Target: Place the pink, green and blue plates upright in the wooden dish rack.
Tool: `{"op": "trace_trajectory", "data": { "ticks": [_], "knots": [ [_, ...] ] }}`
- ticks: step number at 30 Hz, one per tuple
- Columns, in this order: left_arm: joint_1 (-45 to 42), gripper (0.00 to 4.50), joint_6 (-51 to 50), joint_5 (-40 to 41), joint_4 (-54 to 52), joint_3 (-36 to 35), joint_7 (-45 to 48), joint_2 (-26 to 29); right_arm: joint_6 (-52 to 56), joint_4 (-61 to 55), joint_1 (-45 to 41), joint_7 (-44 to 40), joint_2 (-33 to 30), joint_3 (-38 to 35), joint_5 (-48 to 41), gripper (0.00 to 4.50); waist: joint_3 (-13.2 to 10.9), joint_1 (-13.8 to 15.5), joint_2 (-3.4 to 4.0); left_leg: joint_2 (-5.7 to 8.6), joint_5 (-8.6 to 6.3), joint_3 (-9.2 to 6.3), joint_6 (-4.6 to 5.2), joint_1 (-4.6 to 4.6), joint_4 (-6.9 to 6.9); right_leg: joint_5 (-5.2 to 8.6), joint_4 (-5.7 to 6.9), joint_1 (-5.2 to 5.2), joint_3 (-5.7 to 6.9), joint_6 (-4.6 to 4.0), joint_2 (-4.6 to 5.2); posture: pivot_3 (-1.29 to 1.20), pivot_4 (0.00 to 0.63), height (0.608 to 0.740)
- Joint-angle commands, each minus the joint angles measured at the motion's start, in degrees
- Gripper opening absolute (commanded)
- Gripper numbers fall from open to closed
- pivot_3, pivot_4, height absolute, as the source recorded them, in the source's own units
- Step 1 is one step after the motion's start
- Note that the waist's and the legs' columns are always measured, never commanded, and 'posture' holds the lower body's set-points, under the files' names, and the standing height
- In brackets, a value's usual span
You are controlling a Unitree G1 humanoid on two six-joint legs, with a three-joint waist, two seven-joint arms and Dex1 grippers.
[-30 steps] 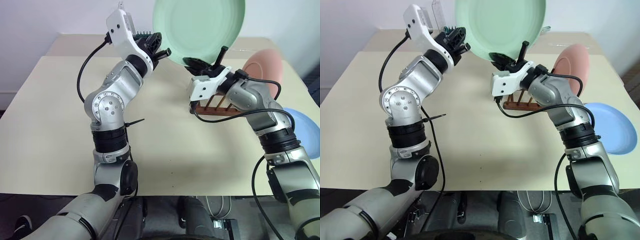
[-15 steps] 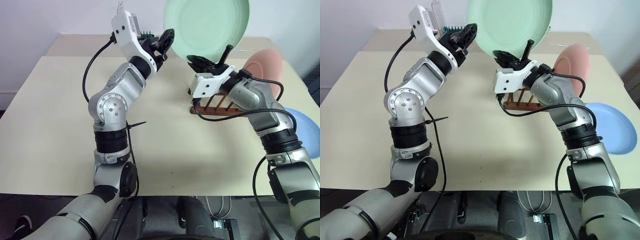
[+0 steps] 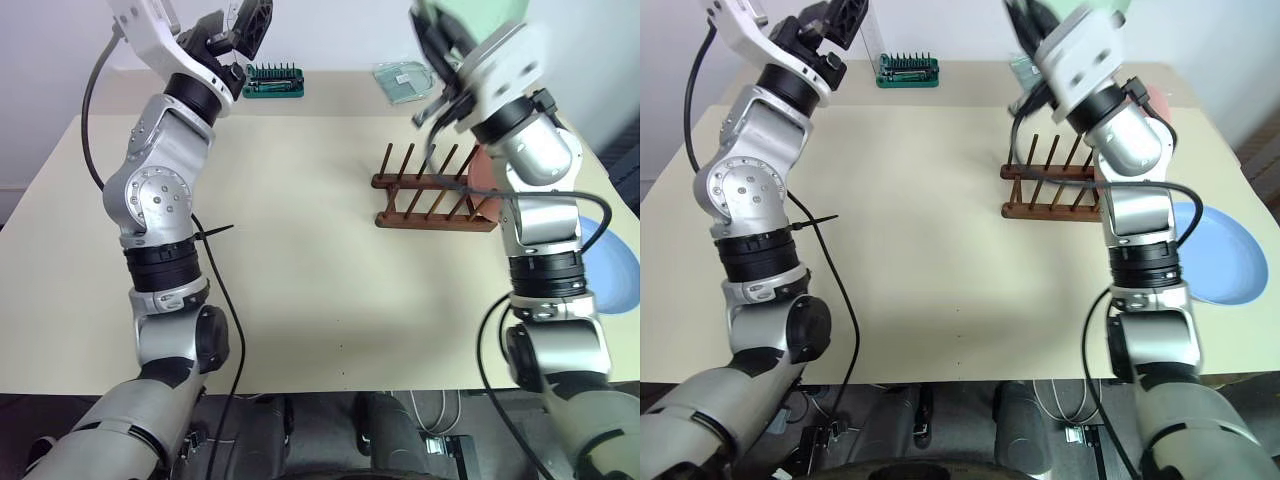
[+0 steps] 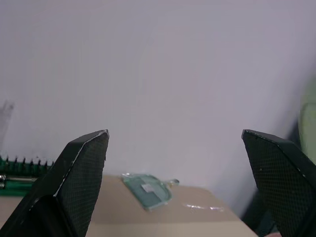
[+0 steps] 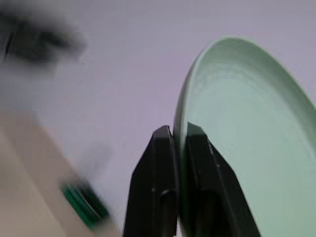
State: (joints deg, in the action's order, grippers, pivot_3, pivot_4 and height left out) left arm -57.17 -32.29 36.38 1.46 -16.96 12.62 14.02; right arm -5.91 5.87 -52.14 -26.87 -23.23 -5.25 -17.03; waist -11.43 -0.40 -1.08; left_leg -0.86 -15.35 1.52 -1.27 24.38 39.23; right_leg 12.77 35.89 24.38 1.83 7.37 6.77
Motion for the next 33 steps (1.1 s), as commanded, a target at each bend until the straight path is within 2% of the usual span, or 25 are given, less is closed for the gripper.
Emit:
{"op": "trace_trajectory", "data": {
  "ticks": [1, 4, 9, 14, 17, 22, 33],
  "knots": [
    [1.9, 4.43, 3.5, -3.4, 0.5, 5.6, 11.7, 5.2, 18.8, -4.8, -2.2, 4.1, 0.6, -12.0, -24.0, 0.0, 0.0, 0.3, 0.01, 0.0, 0.0, -0.01, 0.0, 0.0, 0.0, 0.0, 0.02, -0.02, 0.01, 0.0, 0.0, 0.0, 0.15, 0.724],
    [5.4, 4.43, 5.3, -3.5, -0.5, 8.6, 21.3, 9.1, 31.8, -4.9, -2.2, 10.4, -1.2, -18.4, -36.0, 0.0, 0.0, 0.6, 0.06, -0.01, -0.02, 0.01, 0.03, -0.02, 0.0, 0.01, 0.02, -0.01, 0.0, -0.01, 0.01, 0.0, 0.15, 0.724],
    [12.3, 4.43, 5.2, -2.1, -4.4, 12.2, 35.9, 15.7, 45.9, -2.9, -3.3, 18.7, -5.3, -27.7, -54.2, 0.0, 0.0, 0.4, 0.13, -0.04, -0.19, 0.04, 0.33, 0.0, -0.06, 0.02, 0.12, 0.11, -0.02, -0.04, -0.01, 0.0, 0.15, 0.724],
    [15.6, 4.43, 2.5, 1.2, -6.1, 12.0, 43.9, 19.1, 52.8, -1.2, -3.1, 24.7, -8.1, -31.8, -66.7, 0.0, 0.0, -0.2, 0.14, -0.05, -0.23, 0.05, 0.4, 0.0, -0.07, 0.02, 0.12, 0.12, -0.04, -0.04, -0.01, 0.0, 0.15, 0.724],
    [15.7, 4.43, 2.3, 1.9, -6.1, 11.8, 45.5, 19.4, 56.6, -0.2, -1.1, 26.4, -9.4, -32.4, -72.6, 0.0, 0.0, -0.3, 0.14, -0.05, -0.24, 0.05, 0.42, -0.01, -0.07, 0.02, 0.12, 0.12, -0.06, -0.04, -0.01, 0.0, 0.15, 0.724],
    [16.0, 4.43, 1.4, 2.7, -6.8, 11.6, 46.0, 19.2, 59.5, 0.9, 3.1, 25.7, -11.4, -32.2, -75.5, 0.0, 0.0, -0.1, 0.13, -0.05, -0.25, 0.05, 0.45, 0.02, -0.05, 0.02, 0.1, 0.11, -0.06, -0.03, 0.0, 0.0, 0.15, 0.724],
    [19.5, 4.43, 2.9, 1.8, -8.2, 11.7, 49.9, 21.8, 59.5, 6.1, 7.1, 21.5, -13.6, -32.2, -72.7, 0.0, 0.0, -0.2, 0.15, -0.05, -0.26, 0.05, 0.46, 0.01, -0.05, 0.02, 0.1, 0.12, -0.08, -0.03, -0.01, 0.0, 0.15, 0.724]
  ]
}}
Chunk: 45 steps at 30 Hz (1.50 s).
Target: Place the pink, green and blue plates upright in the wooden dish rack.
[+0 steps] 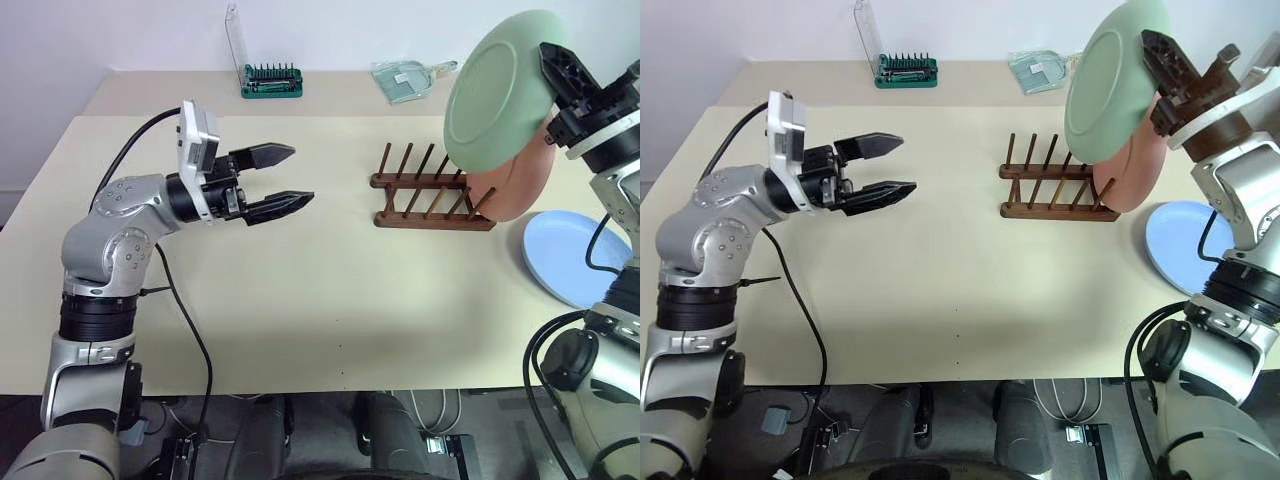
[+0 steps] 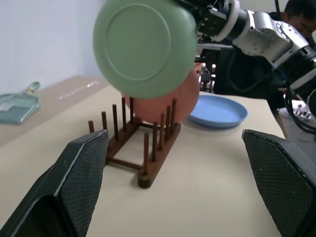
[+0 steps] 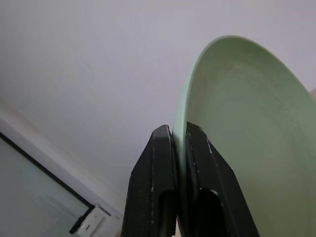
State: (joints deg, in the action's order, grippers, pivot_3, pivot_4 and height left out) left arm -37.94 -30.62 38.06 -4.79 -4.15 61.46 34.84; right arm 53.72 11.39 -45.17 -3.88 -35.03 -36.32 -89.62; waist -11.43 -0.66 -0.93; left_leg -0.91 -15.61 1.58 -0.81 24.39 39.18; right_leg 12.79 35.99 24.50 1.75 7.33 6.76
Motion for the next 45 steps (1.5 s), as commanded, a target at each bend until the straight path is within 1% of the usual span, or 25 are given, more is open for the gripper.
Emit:
{"op": "trace_trajectory", "data": {
  "ticks": [1, 6, 16, 19, 21, 22, 26, 29, 34, 39, 45],
  "knots": [
    [0.3, 4.43, 1.5, 0.0, -2.0, -1.1, 1.0, 0.9, 0.1, 1.2, 0.2, -1.7, -1.9, -1.3, -0.3, 0.0, 0.0, 0.1, 0.0, 0.0, 0.0, 0.0, 0.0, 0.01, 0.0, 0.0, 0.0, 0.0, 0.0, 0.0, 0.0, 0.0, 0.15, 0.724],
    [0.2, 4.43, 2.9, -1.4, -1.5, -0.5, 0.6, 0.6, 0.6, 3.0, 2.0, -4.6, -2.5, -1.1, 1.9, 0.0, 0.0, 0.1, 0.0, 0.0, 0.0, 0.0, 0.0, 0.01, 0.0, 0.0, -0.01, 0.0, 0.0, 0.0, 0.0, 0.0, 0.15, 0.724],
    [0.2, 4.43, 2.6, -1.6, -1.8, -0.1, 0.1, 0.4, 1.3, 5.3, 4.6, -8.7, -2.2, -0.4, 5.6, 0.0, 0.0, 0.1, 0.0, 0.0, 0.0, 0.0, 0.0, 0.01, 0.0, 0.0, -0.02, 0.0, 0.0, 0.0, 0.0, 0.0, 0.15, 0.724],
    [0.1, 4.43, 2.5, -1.6, -1.8, -0.1, -0.3, 0.2, 1.3, 4.6, 5.1, -12.6, -2.3, 1.3, 8.3, 0.0, 0.0, 0.0, 0.0, 0.0, 0.0, 0.0, 0.0, 0.0, 0.0, 0.0, -0.02, 0.0, 0.0, 0.0, 0.0, 0.0, 0.15, 0.724],
    [0.0, 4.5, 2.4, -1.6, -2.0, 0.0, -0.4, 0.2, 1.1, 5.7, 4.5, -13.6, -2.1, 1.5, 9.2, 0.73, 0.0, 0.0, 0.0, 0.0, 0.0, 0.0, 0.0, 0.0, 0.0, 0.0, -0.02, 0.0, 0.0, 0.0, 0.0, 0.0, 0.15, 0.724],
    [0.0, 4.5, 2.4, -1.6, -2.0, 0.1, -0.6, 0.2, 1.1, 6.1, 4.2, -14.0, -2.2, 2.0, 10.1, 1.02, 0.0, 0.1, 0.0, 0.0, 0.0, 0.0, 0.0, 0.0, 0.0, 0.0, -0.02, 0.0, 0.0, 0.0, 0.0, 0.0, 0.15, 0.724],
    [0.0, 4.5, 2.0, -1.5, -2.2, 0.2, -1.1, 0.1, 1.2, 5.9, 3.5, -15.7, -2.1, 2.8, 12.2, 3.08, 0.0, 0.1, 0.0, 0.0, 0.0, 0.0, 0.0, 0.0, 0.01, 0.0, -0.02, 0.0, 0.0, 0.0, 0.0, 0.0, 0.15, 0.724],
    [0.0, 4.5, 2.0, -1.6, -2.1, 0.1, -1.5, 0.1, 0.9, 5.5, 2.7, -15.9, -1.9, 2.8, 12.9, 4.46, 0.0, 0.0, 0.0, 0.0, 0.0, 0.0, 0.0, 0.0, 0.0, 0.0, -0.02, 0.0, 0.0, 0.0, 0.0, 0.0, 0.15, 0.724],
    [0.1, 4.5, 1.8, -1.2, -2.1, 0.1, -1.7, 0.1, 0.4, 2.0, 2.3, -18.5, -2.1, 3.4, 14.4, 4.46, 0.0, 0.1, 0.0, 0.0, 0.0, 0.0, 0.0, 0.01, 0.0, 0.0, -0.02, 0.0, 0.0, 0.0, 0.0, 0.0, 0.15, 0.724],
    [0.1, 4.5, 1.6, -1.1, -2.1, 0.2, -1.4, -0.1, 2.7, -2.8, 3.4, -20.9, -2.8, 3.2, 12.0, 4.46, 0.0, 0.1, 0.0, 0.0, 0.0, -0.01, 0.0, 0.0, 0.0, 0.0, -0.02, 0.0, 0.0, 0.0, 0.0, 0.0, 0.15, 0.724],
    [-0.3, 4.5, 1.9, -1.4, -1.7, 0.4, -1.3, -0.4, 1.5, -6.0, 3.7, -22.5, -4.0, 2.3, 13.1, 4.46, 0.0, 0.1, 0.0, 0.0, 0.0, -0.01, 0.0, 0.0, 0.01, 0.0, -0.02, 0.0, 0.0, 0.0, 0.0, 0.0, 0.15, 0.724]
  ]
}}
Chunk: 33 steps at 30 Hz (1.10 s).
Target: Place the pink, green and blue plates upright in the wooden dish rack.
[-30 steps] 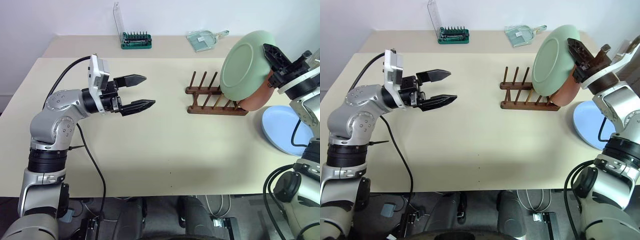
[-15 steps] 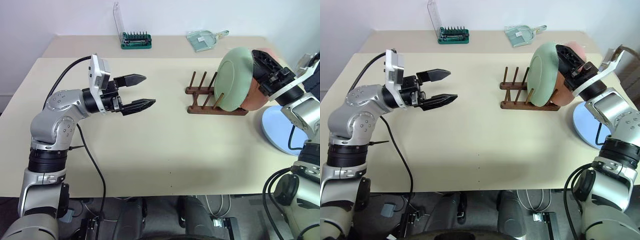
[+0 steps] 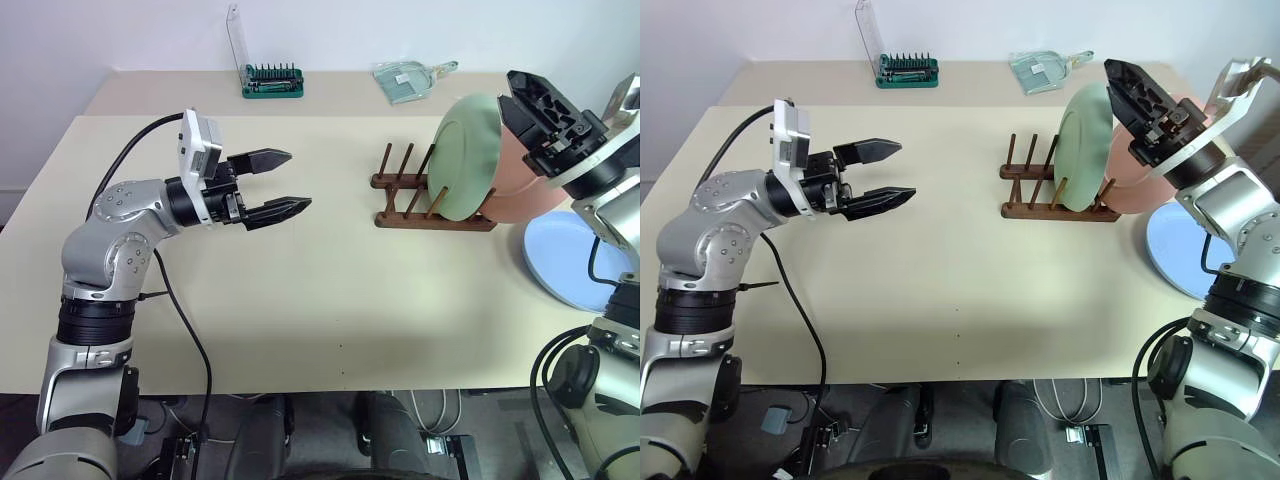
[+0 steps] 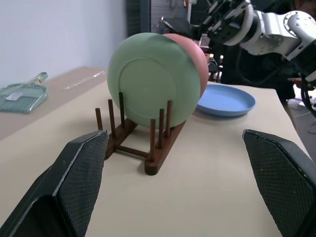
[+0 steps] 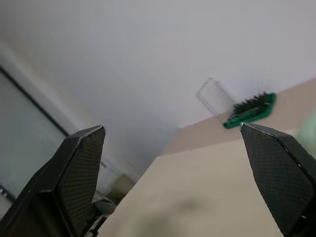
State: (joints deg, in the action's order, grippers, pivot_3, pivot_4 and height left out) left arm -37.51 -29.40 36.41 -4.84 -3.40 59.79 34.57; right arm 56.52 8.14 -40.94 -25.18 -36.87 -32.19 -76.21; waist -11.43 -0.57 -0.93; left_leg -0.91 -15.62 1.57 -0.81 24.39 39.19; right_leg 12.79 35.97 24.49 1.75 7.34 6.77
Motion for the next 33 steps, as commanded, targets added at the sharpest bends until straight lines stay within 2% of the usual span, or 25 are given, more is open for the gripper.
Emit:
{"op": "trace_trajectory", "data": {
  "ticks": [1, 7, 10, 12, 14, 16, 20, 27, 33],
  "knots": [
    [-0.7, 4.5, 0.6, 0.3, -1.8, -0.3, 0.4, -0.2, -1.6, -2.6, -0.5, -1.8, -3.0, -2.6, -0.2, 4.46, 0.0, 0.0, 0.0, 0.0, 0.0, 0.0, 0.0, 0.0, 0.0, 0.0, 0.0, 0.0, 0.0, 0.0, 0.0, 0.0, 0.15, 0.724],
    [0.1, 4.5, -0.5, 0.4, -3.1, 0.8, 2.8, 1.1, -3.7, -4.0, 4.6, -13.4, -12.0, -4.8, 3.7, 4.46, 0.0, 0.5, 0.0, 0.01, -0.02, 0.01, 0.03, 0.02, 0.0, 0.0, -0.06, 0.0, 0.0, 0.0, 0.0, 0.0, 0.15, 0.724],
    [0.2, 4.5, 0.4, 0.0, -3.2, 1.8, 4.2, 0.7, 1.8, -6.4, 13.9, -22.5, -21.4, -7.8, 4.3, 4.46, 0.0, 1.2, 0.02, 0.0, -0.02, 0.02, 0.03, 0.01, 0.0, 0.0, -0.19, 0.0, 0.0, 0.0, 0.0, 0.0, 0.15, 0.724],
    [0.1, 4.5, 1.6, -1.0, -3.1, 3.0, 4.7, 0.1, 4.9, -8.5, 23.0, -28.7, -26.6, -11.1, 5.9, 4.46, 0.0, 1.5, 0.02, 0.0, -0.02, 0.01, 0.04, 0.01, 0.01, 0.0, -0.22, -0.02, 0.0, 0.0, 0.0, 0.0, 0.15, 0.724],
    [0.2, 4.5, 3.1, -1.9, -2.6, 4.0, 5.2, -1.0, 4.2, -10.5, 31.6, -33.8, -29.7, -14.5, 10.2, 4.46, 0.1, 1.4, 0.02, 0.0, -0.03, 0.02, 0.04, -0.02, 0.04, 0.0, -0.26, -0.08, 0.01, 0.0, 0.0, 0.0, 0.15, 0.724],
    [0.1, 4.5, 4.1, -2.5, -1.9, 4.6, 5.6, -1.8, 4.9, -10.1, 35.5, -35.5, -31.3, -17.5, 11.7, 4.46, 0.1, 1.3, 0.01, 0.01, -0.04, 0.01, 0.06, -0.07, 0.08, -0.02, -0.29, -0.17, 0.0, -0.02, 0.01, 0.0, 0.15, 0.724],
    [-0.8, 4.5, 5.7, -3.4, -0.1, 5.8, 6.9, -3.4, -8.0, -12.1, 54.1, -41.5, -34.7, -14.9, 33.1, 4.46, 0.1, 1.3, 0.04, 0.0, -0.04, 0.02, 0.06, -0.12, 0.04, -0.02, -0.31, -0.17, -0.02, -0.05, -0.02, 0.0, 0.15, 0.724],
    [-1.8, 4.5, 7.7, -5.3, 1.5, 7.4, 8.2, -5.1, -16.3, -9.9, 51.5, -33.2, -30.0, -3.0, 43.8, 4.46, 0.2, 1.0, 0.08, 0.0, -0.04, 0.05, 0.06, -0.14, 0.05, -0.03, -0.39, -0.17, -0.1, -0.04, -0.04, 0.0, 0.15, 0.724],
    [-0.2, 4.5, 6.6, -5.5, -0.8, 6.8, 7.9, -3.8, -19.6, -7.0, 46.5, -27.5, -28.0, 7.0, 51.7, 4.46, 0.2, 1.3, 0.08, 0.01, -0.03, 0.04, 0.06, -0.12, 0.06, -0.03, -0.39, -0.17, -0.08, -0.03, -0.03, 0.0, 0.15, 0.724]
  ]
}}
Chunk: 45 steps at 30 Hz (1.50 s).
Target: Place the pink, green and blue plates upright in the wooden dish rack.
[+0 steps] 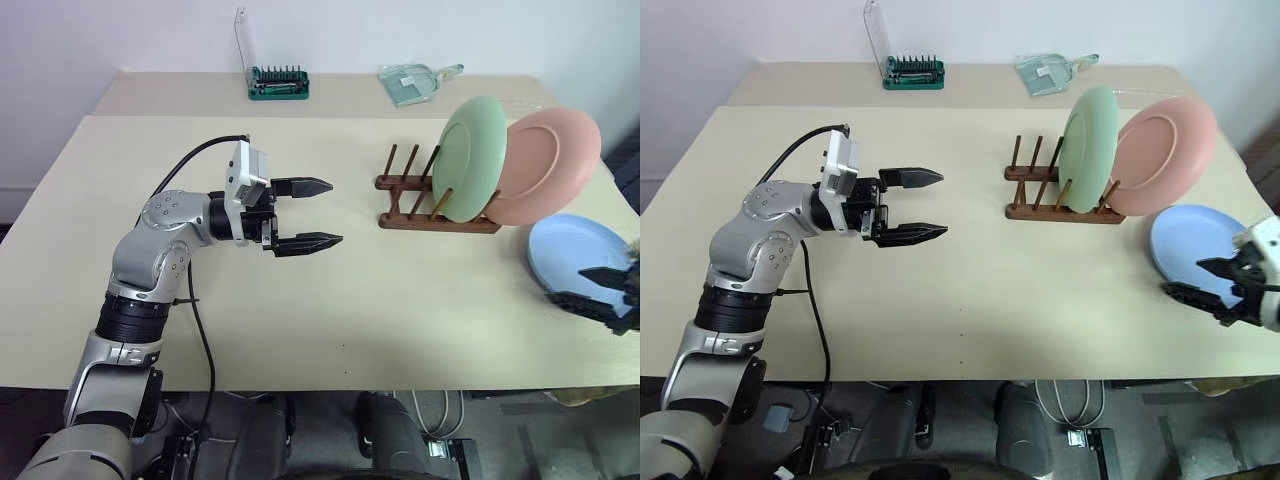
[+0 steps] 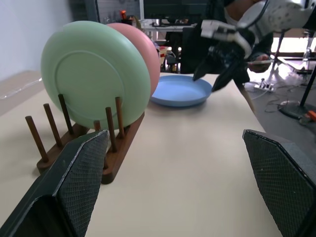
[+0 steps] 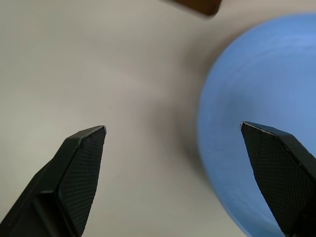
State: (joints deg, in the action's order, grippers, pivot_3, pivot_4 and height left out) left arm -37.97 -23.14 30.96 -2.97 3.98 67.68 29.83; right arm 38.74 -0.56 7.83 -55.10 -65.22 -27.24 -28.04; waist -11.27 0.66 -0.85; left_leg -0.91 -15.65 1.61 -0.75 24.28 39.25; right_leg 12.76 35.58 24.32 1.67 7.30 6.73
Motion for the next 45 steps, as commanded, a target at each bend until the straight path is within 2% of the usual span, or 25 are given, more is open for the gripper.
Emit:
{"op": "trace_trajectory", "data": {
  "ticks": [1, 5, 8, 15, 20, 22, 25, 31, 35, 39, 43, 45],
  "knots": [
    [0.6, 4.5, 0.2, 0.0, -3.1, -0.8, -0.1, 1.1, -2.2, 2.6, -3.7, 3.0, 0.8, 3.2, 4.1, 4.46, 0.0, 0.1, 0.0, 0.0, 0.0, 0.0, 0.0, 0.0, 0.0, 0.0, 0.0, 0.0, 0.0, 0.0, 0.0, 0.0, 0.15, 0.724],
    [1.2, 4.5, -0.2, 0.2, -4.0, -1.3, -0.9, 1.8, -4.0, 6.9, -6.8, 4.0, 1.4, 6.7, 7.4, 4.46, 0.0, 0.1, 0.0, 0.01, 0.0, 0.0, 0.0, 0.01, 0.01, 0.0, -0.01, 0.0, 0.01, 0.0, 0.0, 0.0, 0.15, 0.724],
    [1.7, 4.5, -0.7, 0.3, -4.6, -1.6, -1.6, 2.1, -4.3, 9.8, -7.8, 4.1, 1.2, 9.0, 9.5, 3.65, 0.0, 0.1, 0.0, 0.0, 0.0, 0.0, 0.0, 0.01, 0.01, 0.0, 0.0, -0.01, 0.02, 0.0, 0.0, 0.0, 0.15, 0.724],
    [2.1, 4.5, -0.5, 0.1, -5.0, -1.3, -1.4, 2.7, -4.7, 11.4, -8.8, 5.2, 2.0, 9.9, 11.3, 0.12, 0.0, 0.0, -0.01, 0.0, 0.0, 0.0, 0.0, -0.02, 0.01, 0.0, 0.01, -0.03, 0.02, 0.0, 0.0, 0.0, 0.15, 0.724],
    [1.9, 4.5, 0.2, 0.0, -4.0, -1.2, 0.5, 3.6, -3.6, 12.1, -11.7, 6.3, 1.9, 7.5, 10.8, 0.05, 0.0, 0.2, -0.01, 0.0, 0.0, -0.01, 0.0, -0.1, 0.01, 0.0, 0.0, -0.15, 0.03, 0.0, 0.0, 0.0, 0.15, 0.724],
    [2.1, 4.5, 0.5, 0.2, -4.1, -1.3, 1.8, 4.3, -5.3, 15.2, -15.2, 10.2, 1.3, 6.1, 12.5, 0.05, 0.0, 0.0, -0.01, 0.01, 0.0, 0.01, 0.0, -0.09, 0.03, -0.01, -0.02, -0.16, 0.02, 0.0, 0.0, 0.0, 0.15, 0.724],
    [2.3, 4.5, -0.2, 1.4, -3.8, -1.8, 3.1, 4.7, -9.8, 20.8, -25.5, 20.8, 2.2, 3.6, 14.5, 0.05, 0.0, -0.1, 0.06, 0.01, 0.0, 0.03, -0.01, -0.11, 0.03, -0.01, -0.02, -0.15, 0.02, -0.01, 0.0, 0.0, 0.15, 0.724],
    [1.5, 4.5, -0.8, 2.4, -3.5, -2.5, 1.9, 3.5, -19.0, 26.6, -38.0, 29.2, 3.5, 2.7, 16.7, 0.05, 0.0, -0.2, 0.13, 0.0, 0.01, 0.07, -0.02, -0.08, -0.06, -0.01, -0.01, -0.06, 0.01, 0.0, 0.0, 0.0, 0.15, 0.724],
    [1.7, 4.5, -1.5, 3.0, -4.0, -2.9, 1.0, 3.1, -16.9, 17.8, -51.8, 21.7, 13.5, -5.4, -4.1, 0.05, 0.0, -0.9, 0.15, -0.01, 0.01, 0.07, -0.02, -0.08, -0.04, -0.02, -0.05, -0.06, 0.0, 0.01, 0.0, 0.0, 0.15, 0.724],
    [2.0, 4.5, -1.6, 3.4, -4.3, -3.7, -0.1, 3.1, -8.3, 7.7, -57.8, 17.2, 21.1, -10.7, -24.1, 0.05, 0.0, -1.2, 0.24, -0.04, 0.02, -0.05, -0.04, -0.08, -0.1, -0.01, 0.07, -0.05, 0.09, 0.0, -0.02, 0.0, 0.15, 0.724],
    [2.1, 4.5, -2.0, 3.9, -4.8, -4.7, -1.0, 3.2, -7.2, 3.7, -59.3, 17.2, 24.7, -9.8, -30.0, 0.05, 0.0, 0.0, 0.22, -0.02, 0.0, -0.07, 0.0, 0.09, -0.02, -0.02, -0.11, -0.06, 0.16, 0.01, 0.01, 0.0, 0.15, 0.724],
    [2.3, 4.5, -2.2, 4.0, -5.0, -5.1, -1.4, 3.4, -3.1, 3.2, -60.3, 19.7, 26.7, -10.1, -36.8, 0.05, 0.0, 0.1, 0.21, 0.0, -0.01, -0.06, 0.02, 0.09, 0.03, -0.03, -0.12, -0.11, 0.15, 0.01, 0.03, 0.0, 0.15, 0.724]
  ]
}}
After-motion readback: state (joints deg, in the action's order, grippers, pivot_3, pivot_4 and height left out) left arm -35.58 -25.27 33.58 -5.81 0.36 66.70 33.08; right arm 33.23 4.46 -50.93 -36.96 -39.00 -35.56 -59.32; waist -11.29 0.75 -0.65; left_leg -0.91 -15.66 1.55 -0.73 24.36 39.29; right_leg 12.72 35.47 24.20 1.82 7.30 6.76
